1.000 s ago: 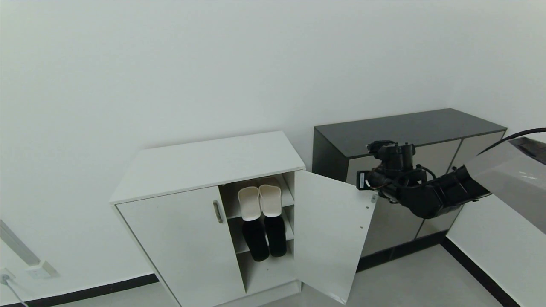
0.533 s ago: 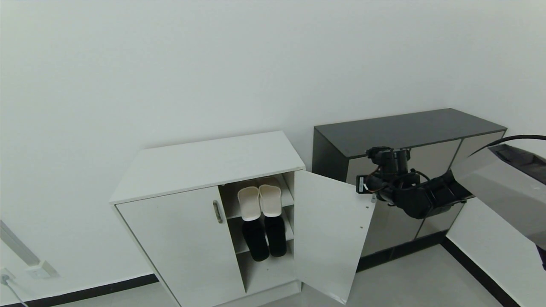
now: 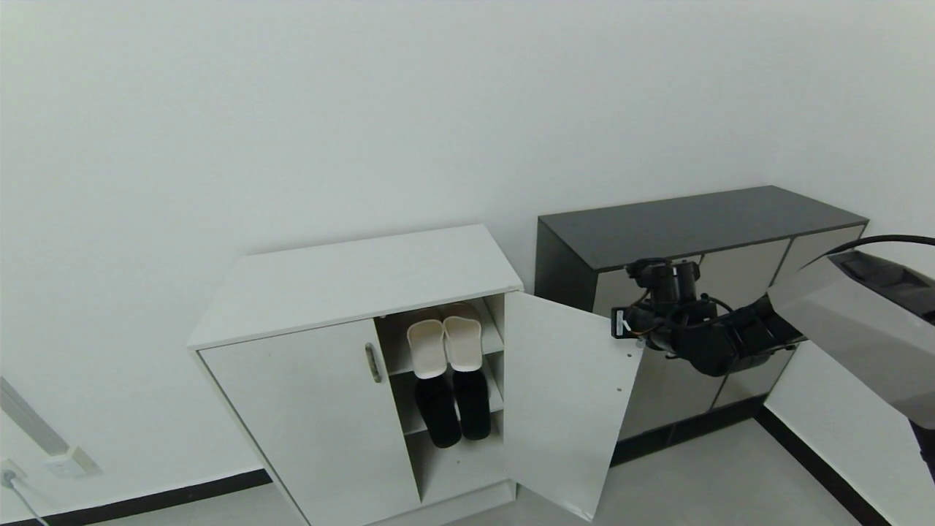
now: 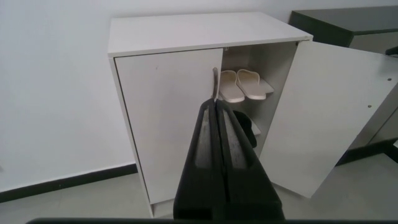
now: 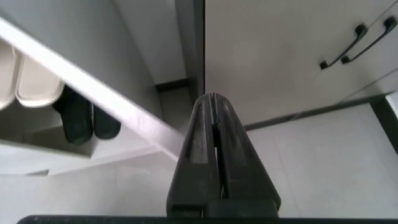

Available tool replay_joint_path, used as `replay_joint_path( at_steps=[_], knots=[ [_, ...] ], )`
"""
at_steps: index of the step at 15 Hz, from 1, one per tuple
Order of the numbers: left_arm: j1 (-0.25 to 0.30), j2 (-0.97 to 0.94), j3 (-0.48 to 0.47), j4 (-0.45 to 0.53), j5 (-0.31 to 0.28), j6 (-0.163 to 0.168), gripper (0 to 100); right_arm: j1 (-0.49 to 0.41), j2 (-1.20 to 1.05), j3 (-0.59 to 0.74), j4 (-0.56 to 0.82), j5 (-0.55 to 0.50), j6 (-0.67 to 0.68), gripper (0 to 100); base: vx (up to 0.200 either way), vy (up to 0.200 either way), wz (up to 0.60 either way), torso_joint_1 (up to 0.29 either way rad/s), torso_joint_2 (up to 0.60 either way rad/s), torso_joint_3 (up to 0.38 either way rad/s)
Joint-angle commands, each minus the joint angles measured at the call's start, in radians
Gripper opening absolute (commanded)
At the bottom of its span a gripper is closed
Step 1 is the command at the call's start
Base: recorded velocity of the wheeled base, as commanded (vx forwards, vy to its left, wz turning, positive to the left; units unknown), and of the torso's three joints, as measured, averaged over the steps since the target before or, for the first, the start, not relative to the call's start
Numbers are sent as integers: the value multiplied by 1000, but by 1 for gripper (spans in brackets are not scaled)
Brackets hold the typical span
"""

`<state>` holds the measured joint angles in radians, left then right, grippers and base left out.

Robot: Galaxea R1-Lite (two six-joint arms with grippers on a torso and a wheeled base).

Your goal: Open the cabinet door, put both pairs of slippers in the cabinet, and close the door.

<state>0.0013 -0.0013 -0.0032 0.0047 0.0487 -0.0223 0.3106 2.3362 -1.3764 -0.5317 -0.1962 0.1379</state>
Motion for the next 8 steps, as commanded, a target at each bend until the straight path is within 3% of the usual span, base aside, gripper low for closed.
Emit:
replay_joint_path(
  at_steps=[1, 8],
  knots=[
    [0, 1, 0, 0, 0, -1, 0, -1, -8, 5, 1, 0, 0, 0, 0, 0, 0, 0, 0, 0],
    [0, 1, 0, 0, 0, -1, 0, 87, -138, 214, -19, 0, 2, 0, 0, 0, 0, 0, 0, 0]
  ],
)
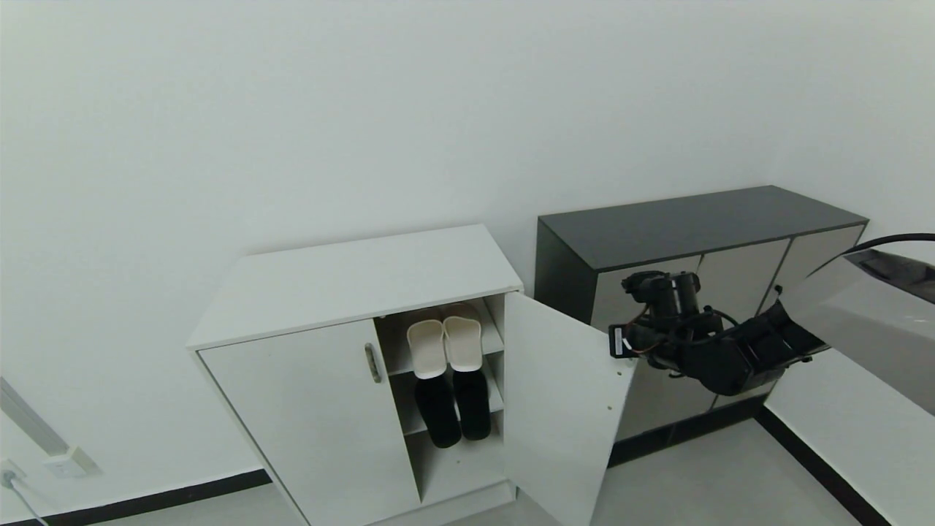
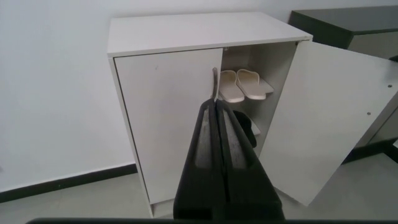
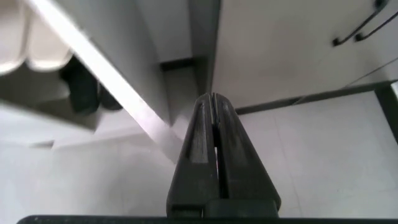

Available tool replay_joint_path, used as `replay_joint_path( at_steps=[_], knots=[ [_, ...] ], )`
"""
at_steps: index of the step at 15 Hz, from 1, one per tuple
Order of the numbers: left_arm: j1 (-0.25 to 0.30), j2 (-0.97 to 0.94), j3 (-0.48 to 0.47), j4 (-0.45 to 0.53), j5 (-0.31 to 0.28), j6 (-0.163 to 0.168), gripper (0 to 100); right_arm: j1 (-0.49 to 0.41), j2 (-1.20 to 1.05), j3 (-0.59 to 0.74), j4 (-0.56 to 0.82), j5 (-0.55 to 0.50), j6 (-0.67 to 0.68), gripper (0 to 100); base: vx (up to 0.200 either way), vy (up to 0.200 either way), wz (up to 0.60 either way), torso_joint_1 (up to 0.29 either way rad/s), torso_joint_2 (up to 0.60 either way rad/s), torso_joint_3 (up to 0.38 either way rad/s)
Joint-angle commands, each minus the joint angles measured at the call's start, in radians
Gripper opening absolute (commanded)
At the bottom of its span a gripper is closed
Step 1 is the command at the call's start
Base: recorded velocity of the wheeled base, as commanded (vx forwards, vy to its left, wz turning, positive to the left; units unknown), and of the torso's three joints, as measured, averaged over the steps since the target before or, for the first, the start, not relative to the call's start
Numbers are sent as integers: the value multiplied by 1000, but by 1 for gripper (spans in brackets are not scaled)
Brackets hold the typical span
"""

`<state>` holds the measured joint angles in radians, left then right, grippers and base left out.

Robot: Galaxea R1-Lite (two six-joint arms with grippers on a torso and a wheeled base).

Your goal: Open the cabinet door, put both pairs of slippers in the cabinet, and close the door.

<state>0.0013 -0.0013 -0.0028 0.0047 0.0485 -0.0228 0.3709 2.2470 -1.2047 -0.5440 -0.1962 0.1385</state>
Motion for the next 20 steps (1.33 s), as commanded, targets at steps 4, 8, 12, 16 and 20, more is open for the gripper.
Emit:
replay_joint_path(
  at_steps=[4, 8, 12, 16, 20],
  knots=[
    [0, 1, 0, 0, 1, 0, 0, 123, -109, 151, -43, 0, 26, 0, 0, 0, 0, 0, 0, 0],
    [0, 1, 0, 0, 1, 0, 0, 203, -161, 205, -45, 18, 64, 0, 0, 0, 0, 0, 0, 0],
    [0, 1, 0, 0, 1, 0, 0, 283, -253, 307, -83, 46, 78, 0, 0, 0, 0, 0, 0, 0],
    [0, 1, 0, 0, 1, 0, 0, 301, -264, 358, -154, 47, 41, 0, 0, 0, 0, 0, 0, 0],
    [0, 1, 0, 0, 1, 0, 0, 301, -262, 363, -154, 49, 41, 0, 0, 0, 150, -1, -2, 2]
  ],
)
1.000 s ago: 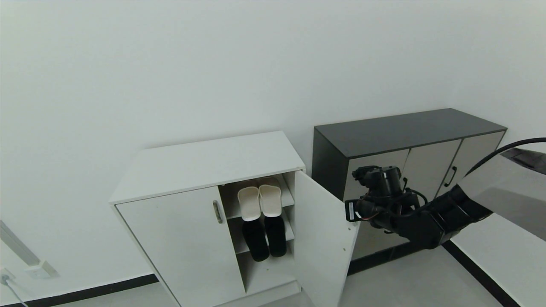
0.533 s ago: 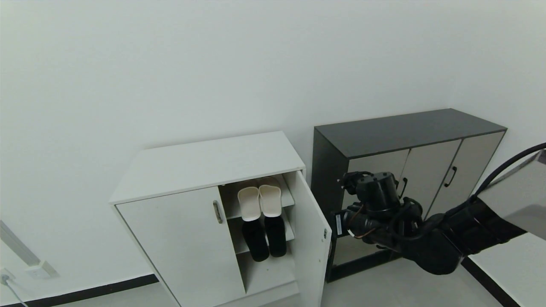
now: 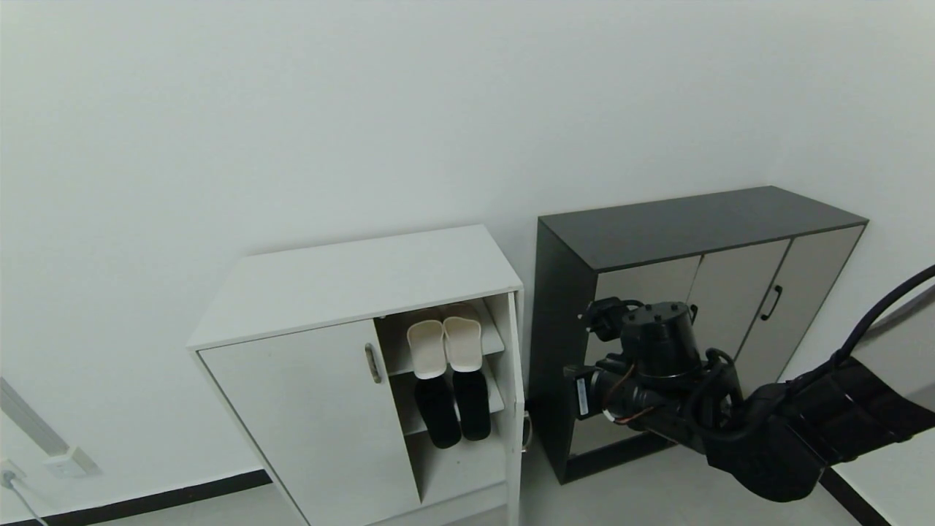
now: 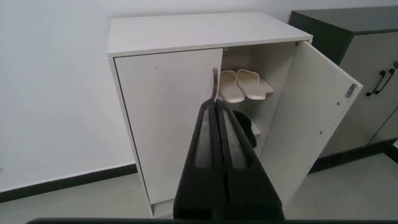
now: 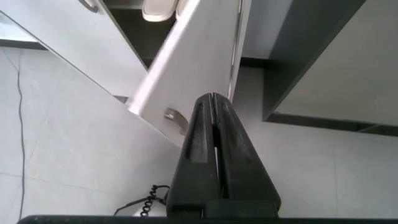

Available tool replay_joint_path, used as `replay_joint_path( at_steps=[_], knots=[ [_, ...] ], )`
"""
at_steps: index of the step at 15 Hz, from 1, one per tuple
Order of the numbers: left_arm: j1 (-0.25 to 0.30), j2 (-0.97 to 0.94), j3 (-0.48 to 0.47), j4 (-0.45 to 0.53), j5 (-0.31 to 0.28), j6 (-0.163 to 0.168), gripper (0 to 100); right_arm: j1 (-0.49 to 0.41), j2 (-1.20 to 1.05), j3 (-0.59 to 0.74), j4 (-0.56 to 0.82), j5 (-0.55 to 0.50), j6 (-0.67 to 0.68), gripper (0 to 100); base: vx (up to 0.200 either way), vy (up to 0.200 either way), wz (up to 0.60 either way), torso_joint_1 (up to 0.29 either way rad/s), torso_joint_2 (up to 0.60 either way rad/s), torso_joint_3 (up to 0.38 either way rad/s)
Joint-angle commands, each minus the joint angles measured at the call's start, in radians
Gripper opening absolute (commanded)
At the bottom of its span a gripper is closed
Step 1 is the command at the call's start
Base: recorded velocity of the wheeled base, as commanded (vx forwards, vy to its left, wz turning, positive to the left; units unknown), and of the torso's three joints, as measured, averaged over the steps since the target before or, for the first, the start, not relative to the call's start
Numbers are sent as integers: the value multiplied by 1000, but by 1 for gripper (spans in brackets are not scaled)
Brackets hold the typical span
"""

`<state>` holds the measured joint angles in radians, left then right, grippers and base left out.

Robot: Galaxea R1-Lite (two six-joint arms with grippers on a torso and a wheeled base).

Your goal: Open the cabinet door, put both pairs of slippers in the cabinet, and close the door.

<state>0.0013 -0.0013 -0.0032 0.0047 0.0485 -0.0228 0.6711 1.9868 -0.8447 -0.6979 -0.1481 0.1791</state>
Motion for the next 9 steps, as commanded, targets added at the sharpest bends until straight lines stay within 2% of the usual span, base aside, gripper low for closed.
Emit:
replay_joint_path(
  at_steps=[1, 5, 9],
  knots=[
    [0, 1, 0, 0, 1, 0, 0, 4, -2, 9, 0, 1, -4, 0, 0, 0, 600, 2, 7, 2],
    [0, 1, 0, 0, 1, 0, 0, 5, -8, 35, -8, 62, -10, 0, 0, 0, 600, 5, 7, 2],
    [0, 1, 0, 0, 1, 0, 0, 1, -5, 75, -80, 93, -36, 0, 0, 0, 0, 0, 0, 0]
  ],
)
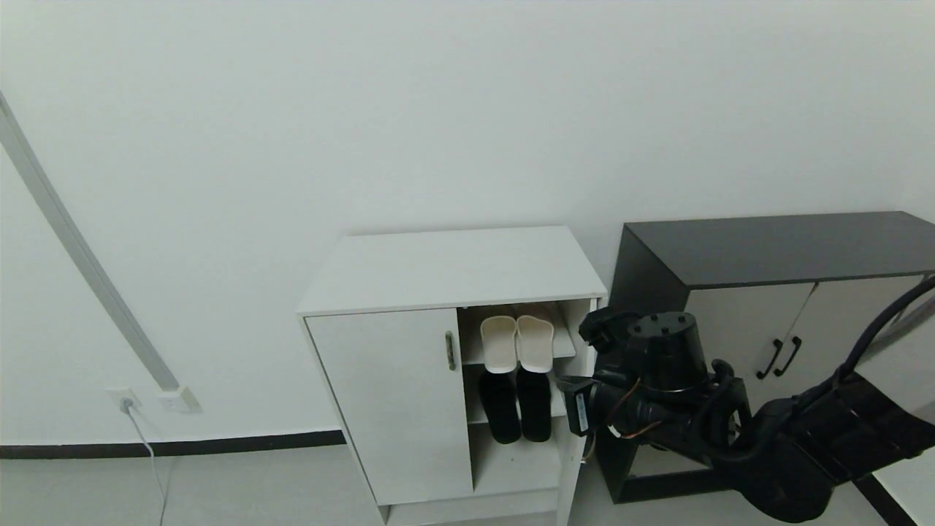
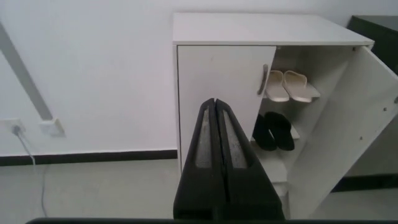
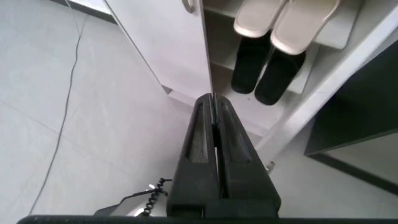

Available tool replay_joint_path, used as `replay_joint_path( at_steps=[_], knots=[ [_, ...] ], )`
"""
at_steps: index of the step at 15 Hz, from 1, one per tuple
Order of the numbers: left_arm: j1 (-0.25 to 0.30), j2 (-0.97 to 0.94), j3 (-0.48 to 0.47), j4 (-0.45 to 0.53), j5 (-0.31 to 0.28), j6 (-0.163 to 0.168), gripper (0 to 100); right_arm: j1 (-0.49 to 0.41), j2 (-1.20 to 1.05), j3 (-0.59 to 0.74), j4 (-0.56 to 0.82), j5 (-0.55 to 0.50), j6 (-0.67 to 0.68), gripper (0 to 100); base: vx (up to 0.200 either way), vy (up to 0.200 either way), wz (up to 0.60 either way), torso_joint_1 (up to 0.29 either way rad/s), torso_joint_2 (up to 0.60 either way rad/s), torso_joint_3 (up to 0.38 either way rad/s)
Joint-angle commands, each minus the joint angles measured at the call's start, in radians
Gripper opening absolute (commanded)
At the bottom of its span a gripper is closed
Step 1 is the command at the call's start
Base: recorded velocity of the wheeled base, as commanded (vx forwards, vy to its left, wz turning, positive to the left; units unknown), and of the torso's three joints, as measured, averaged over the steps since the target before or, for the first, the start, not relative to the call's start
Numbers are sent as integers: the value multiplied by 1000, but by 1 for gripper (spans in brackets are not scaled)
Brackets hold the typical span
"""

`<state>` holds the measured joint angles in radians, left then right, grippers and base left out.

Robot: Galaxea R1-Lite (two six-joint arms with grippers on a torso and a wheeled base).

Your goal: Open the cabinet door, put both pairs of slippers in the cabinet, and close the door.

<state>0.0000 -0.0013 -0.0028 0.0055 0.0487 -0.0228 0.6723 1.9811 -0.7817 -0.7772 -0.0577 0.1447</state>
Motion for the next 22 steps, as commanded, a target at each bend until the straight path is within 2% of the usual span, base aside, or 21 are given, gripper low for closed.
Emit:
replay_joint_path(
  at_steps=[1, 6, 9, 12, 14, 20, 22],
  knots=[
    [2, 1, 0, -1, 0, 0, 0, 0, 1, 15, -14, 4, -4, 0, 0, 0, 0, 0, 0, 0],
    [2, 1, 0, -1, 0, 0, 0, -17, -47, 44, -19, -8, -7, 0, 0, 0, 0, 0, 0, 0],
    [2, 1, 0, -1, 0, 1, 0, -71, -103, 131, -14, -19, -14, 0, 0, 0, 0, 0, 0, 0],
    [2, 1, 0, -1, 0, 1, 0, -102, -160, 217, -16, -21, -20, 0, 200, 0, 0, -7, -2, 6],
    [2, 1, 0, -1, 0, 1, 0, -117, -176, 262, -17, -21, -20, 0, 0, 0, 0, 0, 0, 0],
    [2, 1, 0, -1, 0, 1, 0, -125, -93, 271, -27, -19, -17, 0, 0, 0, 0, 0, 0, 0],
    [2, 1, 0, -1, 2, 1, 0, -128, -36, 259, -74, -19, -19, 0, 0, 0, 0, 0, 0, 0]
  ],
)
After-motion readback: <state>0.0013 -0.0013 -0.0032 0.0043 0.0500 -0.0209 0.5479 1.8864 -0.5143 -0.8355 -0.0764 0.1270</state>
